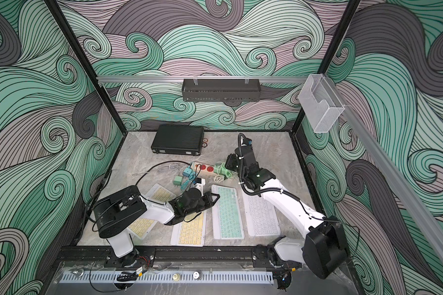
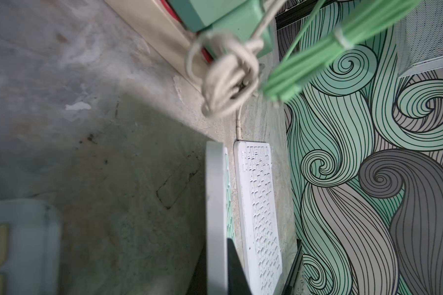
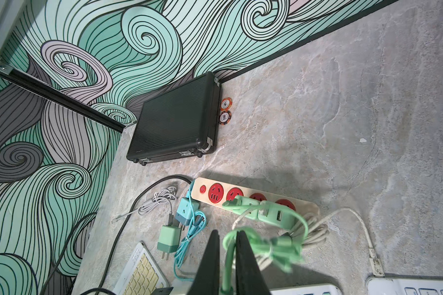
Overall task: Unplug the wireless keyboard
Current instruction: Place the keyboard at the center of the board.
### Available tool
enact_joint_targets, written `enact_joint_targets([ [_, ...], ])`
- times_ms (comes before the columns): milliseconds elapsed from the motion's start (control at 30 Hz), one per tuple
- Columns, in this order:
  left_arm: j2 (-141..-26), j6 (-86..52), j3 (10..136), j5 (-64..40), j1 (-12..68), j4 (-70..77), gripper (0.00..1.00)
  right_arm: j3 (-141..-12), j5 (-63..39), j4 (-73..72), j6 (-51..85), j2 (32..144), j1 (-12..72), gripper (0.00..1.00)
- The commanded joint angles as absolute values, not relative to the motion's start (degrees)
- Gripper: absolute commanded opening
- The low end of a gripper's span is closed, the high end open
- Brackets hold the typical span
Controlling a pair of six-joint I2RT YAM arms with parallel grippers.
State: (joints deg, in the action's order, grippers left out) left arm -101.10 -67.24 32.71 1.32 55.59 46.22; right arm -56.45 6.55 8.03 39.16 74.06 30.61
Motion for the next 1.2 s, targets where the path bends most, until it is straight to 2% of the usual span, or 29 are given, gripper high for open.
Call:
enact_joint_targets([
  [0, -102.1, -64.0, 30.2, 2.4, 56.1, 37.5, 0.00, -56.3, 7.5, 8.4, 38.6, 74.1, 30.3, 0.00],
  [167, -103.7, -63.7, 29.9, 1.5, 56.1, 39.6, 0.00, -56.7, 7.1, 8.4, 38.7, 75.3, 30.2, 0.00],
  [367, -102.4, -62.9, 31.6, 2.0, 56.1, 33.1, 0.00, -57.0, 6.8, 8.1, 38.6, 76.3, 30.2, 0.00],
  [567, -102.6, -63.4, 31.5, 2.2, 56.2, 31.0, 0.18, -57.3, 5.6, 7.7, 38.6, 77.4, 30.2, 0.00],
  [900, -99.4, -60.1, 33.6, 3.9, 56.2, 24.1, 0.30, -57.0, 5.6, 7.7, 38.5, 76.5, 30.3, 0.00],
  [1167, -97.7, -57.6, 36.7, 2.4, 56.2, 18.9, 0.50, -57.0, 5.2, 7.6, 38.4, 76.8, 30.2, 0.00],
])
